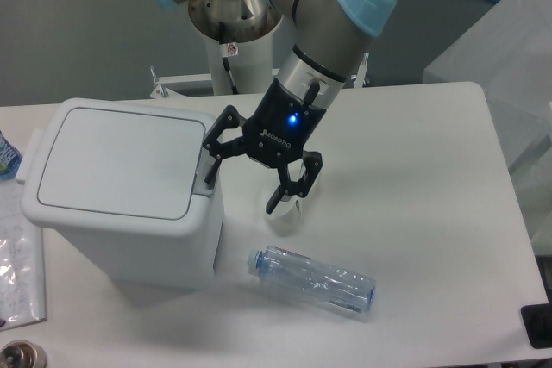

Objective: Open the trash can

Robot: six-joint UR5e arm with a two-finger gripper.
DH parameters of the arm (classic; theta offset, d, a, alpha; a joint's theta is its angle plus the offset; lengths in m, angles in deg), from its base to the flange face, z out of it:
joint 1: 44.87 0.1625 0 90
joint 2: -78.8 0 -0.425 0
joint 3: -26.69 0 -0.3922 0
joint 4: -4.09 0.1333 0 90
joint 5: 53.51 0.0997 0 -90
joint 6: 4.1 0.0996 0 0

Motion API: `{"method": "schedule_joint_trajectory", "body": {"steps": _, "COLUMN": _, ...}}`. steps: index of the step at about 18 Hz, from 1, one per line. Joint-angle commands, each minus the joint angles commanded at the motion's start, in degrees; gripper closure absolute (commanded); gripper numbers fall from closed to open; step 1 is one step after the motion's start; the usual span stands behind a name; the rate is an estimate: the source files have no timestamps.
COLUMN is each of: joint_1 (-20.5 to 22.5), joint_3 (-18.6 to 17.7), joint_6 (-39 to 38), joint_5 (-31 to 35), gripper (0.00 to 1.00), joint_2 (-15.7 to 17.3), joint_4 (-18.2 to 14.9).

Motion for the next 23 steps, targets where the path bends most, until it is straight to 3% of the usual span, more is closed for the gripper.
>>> {"method": "schedule_joint_trajectory", "body": {"steps": 9, "joint_1": 0.09, "joint_3": 2.10, "joint_6": 0.09, "joint_5": -0.09, "gripper": 0.00, "joint_2": -0.09, "joint_4": -0.09}}
{"method": "schedule_joint_trajectory", "body": {"steps": 17, "joint_1": 5.36, "joint_3": 7.20, "joint_6": 1.58, "joint_5": 0.00, "gripper": 0.00, "joint_2": -3.33, "joint_4": 0.26}}
{"method": "schedule_joint_trajectory", "body": {"steps": 19, "joint_1": 6.59, "joint_3": 7.03, "joint_6": 5.25, "joint_5": 0.52, "gripper": 0.00, "joint_2": -4.30, "joint_4": 0.26}}
{"method": "schedule_joint_trajectory", "body": {"steps": 23, "joint_1": 9.84, "joint_3": 5.80, "joint_6": 15.36, "joint_5": 7.63, "gripper": 0.00, "joint_2": -5.79, "joint_4": 0.17}}
